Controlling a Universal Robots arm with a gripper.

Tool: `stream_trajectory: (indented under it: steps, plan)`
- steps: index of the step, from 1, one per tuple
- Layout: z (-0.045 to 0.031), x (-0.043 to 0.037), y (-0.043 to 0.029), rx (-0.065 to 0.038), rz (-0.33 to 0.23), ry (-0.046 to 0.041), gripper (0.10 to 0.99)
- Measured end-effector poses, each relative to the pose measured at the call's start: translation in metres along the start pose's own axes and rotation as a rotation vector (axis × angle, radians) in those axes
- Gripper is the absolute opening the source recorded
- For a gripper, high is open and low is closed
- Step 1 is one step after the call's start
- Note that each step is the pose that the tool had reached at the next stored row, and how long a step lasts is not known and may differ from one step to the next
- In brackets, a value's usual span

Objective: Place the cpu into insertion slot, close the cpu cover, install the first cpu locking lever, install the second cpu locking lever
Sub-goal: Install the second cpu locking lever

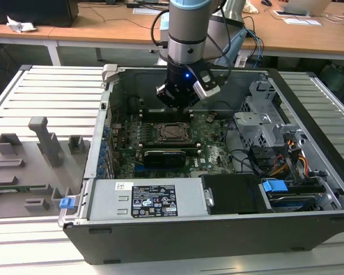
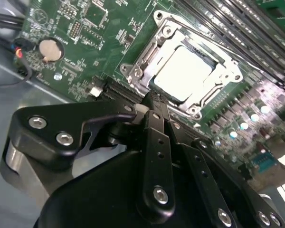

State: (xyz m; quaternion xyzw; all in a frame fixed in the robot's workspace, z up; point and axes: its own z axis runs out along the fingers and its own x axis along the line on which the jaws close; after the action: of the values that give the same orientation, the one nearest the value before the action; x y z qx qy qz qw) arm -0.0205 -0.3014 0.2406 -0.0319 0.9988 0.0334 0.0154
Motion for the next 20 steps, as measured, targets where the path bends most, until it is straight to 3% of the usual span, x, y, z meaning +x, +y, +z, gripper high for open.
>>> stream_trajectory:
  steps: [5, 12, 15, 20]
  plan:
    - [-0.0010, 0.0002, -0.0033, 0.000, 0.000, 0.0000, 0.106]
    - [-0.0011, 0.0009, -0.0144, 0.000, 0.000, -0.0001, 0.106]
    - [-0.0016, 0.0010, -0.0148, 0.000, 0.000, 0.0000, 0.106]
    - [-0.0096, 0.0006, -0.0143, 0.000, 0.000, 0.0000, 0.106]
